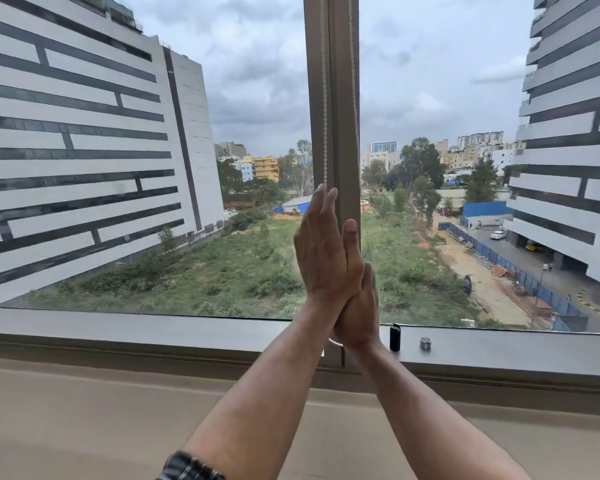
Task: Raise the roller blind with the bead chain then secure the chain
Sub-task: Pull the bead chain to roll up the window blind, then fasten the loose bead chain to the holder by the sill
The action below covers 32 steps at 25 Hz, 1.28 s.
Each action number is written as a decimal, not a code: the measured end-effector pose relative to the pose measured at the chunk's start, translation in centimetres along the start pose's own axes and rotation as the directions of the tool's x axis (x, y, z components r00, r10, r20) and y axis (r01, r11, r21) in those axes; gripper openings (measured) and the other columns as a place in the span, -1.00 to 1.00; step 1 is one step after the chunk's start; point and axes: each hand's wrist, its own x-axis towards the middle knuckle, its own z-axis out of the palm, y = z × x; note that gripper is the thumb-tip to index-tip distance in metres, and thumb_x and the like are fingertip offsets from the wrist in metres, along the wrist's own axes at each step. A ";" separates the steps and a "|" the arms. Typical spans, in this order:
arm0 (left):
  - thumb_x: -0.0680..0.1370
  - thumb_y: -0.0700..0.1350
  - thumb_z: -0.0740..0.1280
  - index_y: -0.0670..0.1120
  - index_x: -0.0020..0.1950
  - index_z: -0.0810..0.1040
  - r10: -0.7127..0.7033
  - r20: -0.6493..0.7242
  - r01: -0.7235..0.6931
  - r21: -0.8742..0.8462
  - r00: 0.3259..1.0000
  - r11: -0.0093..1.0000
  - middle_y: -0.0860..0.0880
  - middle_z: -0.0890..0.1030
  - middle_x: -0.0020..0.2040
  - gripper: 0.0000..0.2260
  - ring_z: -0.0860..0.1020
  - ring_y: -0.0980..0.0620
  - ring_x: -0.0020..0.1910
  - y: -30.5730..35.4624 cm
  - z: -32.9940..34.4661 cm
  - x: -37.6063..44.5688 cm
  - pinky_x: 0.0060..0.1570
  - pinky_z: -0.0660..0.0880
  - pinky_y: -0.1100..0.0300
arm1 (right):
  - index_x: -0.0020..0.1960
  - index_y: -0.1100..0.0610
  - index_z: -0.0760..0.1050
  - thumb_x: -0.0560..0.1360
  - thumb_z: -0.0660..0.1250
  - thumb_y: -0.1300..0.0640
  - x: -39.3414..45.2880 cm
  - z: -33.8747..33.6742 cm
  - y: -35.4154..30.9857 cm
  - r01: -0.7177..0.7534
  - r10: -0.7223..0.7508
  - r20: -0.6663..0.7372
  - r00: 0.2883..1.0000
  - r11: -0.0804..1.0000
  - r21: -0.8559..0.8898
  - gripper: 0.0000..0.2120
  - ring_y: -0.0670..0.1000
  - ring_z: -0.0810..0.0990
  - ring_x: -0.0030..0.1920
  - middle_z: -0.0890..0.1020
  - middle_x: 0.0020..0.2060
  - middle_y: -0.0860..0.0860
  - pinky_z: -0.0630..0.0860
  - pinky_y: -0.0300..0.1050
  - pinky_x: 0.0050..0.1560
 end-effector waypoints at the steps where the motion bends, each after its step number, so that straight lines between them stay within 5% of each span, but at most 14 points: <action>1: 0.68 -0.05 0.14 -0.15 0.54 0.36 0.043 -0.005 -0.043 0.014 0.999 0.999 -0.11 0.39 0.57 -0.56 0.34 -0.05 0.56 0.5 0.1 0.0 0.42 0.24 0.11 | 0.22 0.01 0.39 0.59 0.24 0.08 0.1 -0.5 -0.3 0.108 -0.105 -0.086 0.991 0.993 0.038 -0.78 0.09 0.51 -0.01 0.57 0.08 0.16 0.51 0.00 0.04; 5: 0.68 -0.08 0.16 -0.16 0.53 0.39 0.162 0.013 -0.162 -0.007 0.987 0.987 -0.10 0.44 0.54 -0.58 0.38 -0.06 0.53 2.1 1.1 -0.3 0.44 0.28 0.06 | 0.24 0.13 0.39 0.51 0.26 0.09 0.8 -2.6 -0.7 0.324 -0.341 -0.251 0.906 0.940 -0.106 -0.68 0.08 0.43 0.01 0.41 0.08 0.00 0.42 0.00 0.05; 9: 0.61 -0.22 0.23 -0.19 0.48 0.45 0.205 0.087 -0.206 -0.007 0.975 0.979 -0.11 0.56 0.42 -0.58 0.48 -0.08 0.44 3.2 2.3 -1.0 0.41 0.35 0.00 | 0.15 0.30 0.53 0.52 0.40 0.19 1.9 -4.6 0.6 0.236 -0.258 -0.325 0.910 0.966 -0.106 -0.74 0.05 0.45 0.08 0.53 0.10 0.12 0.52 0.13 0.08; 13: 0.43 -0.28 0.20 -0.20 0.42 0.48 0.201 0.305 -0.216 0.017 0.931 0.976 -0.14 0.61 0.34 -0.46 0.53 -0.13 0.36 4.2 3.9 -2.4 0.39 0.38 -0.05 | 0.16 0.36 0.53 0.44 0.51 0.40 2.0 -7.0 2.7 0.184 -0.233 -0.312 0.921 0.966 -0.180 -0.68 0.06 0.47 0.07 0.59 0.04 0.24 0.46 -0.12 0.09; 21: 0.55 -0.26 0.18 -0.16 0.43 0.45 -0.071 0.580 0.121 -0.047 0.811 0.992 -0.18 0.58 0.35 -0.57 0.53 -0.21 0.32 3.5 8.5 -6.5 0.27 0.47 -0.13 | 0.10 0.29 0.62 0.46 0.45 0.41 1.3 -10.1 7.9 0.090 -0.162 -0.198 0.967 0.940 -0.329 -0.78 0.24 0.63 -0.07 0.66 -0.05 0.19 0.59 0.08 -0.13; 25: 0.60 -0.20 0.22 -0.11 0.43 0.44 -0.256 0.606 0.315 0.010 0.753 0.949 -0.12 0.56 0.37 -0.62 0.52 -0.15 0.34 2.2 10.4 -8.8 0.21 0.53 -0.09 | 0.12 0.22 0.65 0.52 0.44 0.27 1.0 -11.1 10.7 -0.048 -0.006 -0.139 0.990 0.923 -0.381 -0.82 0.25 0.65 -0.01 0.68 -0.01 0.13 0.60 0.15 0.01; 32: 0.55 -0.09 0.32 -0.16 0.45 0.39 -0.423 0.680 0.386 0.218 0.598 0.896 -0.17 0.50 0.38 -0.53 0.45 -0.19 0.39 -0.2 13.0 -12.5 0.30 0.45 -0.07 | 0.30 0.16 0.60 0.51 0.48 0.00 1.1 -12.2 14.6 -0.270 0.318 -0.014 0.948 0.781 -0.563 -0.58 0.19 0.56 0.29 0.64 0.21 0.13 0.46 0.08 0.27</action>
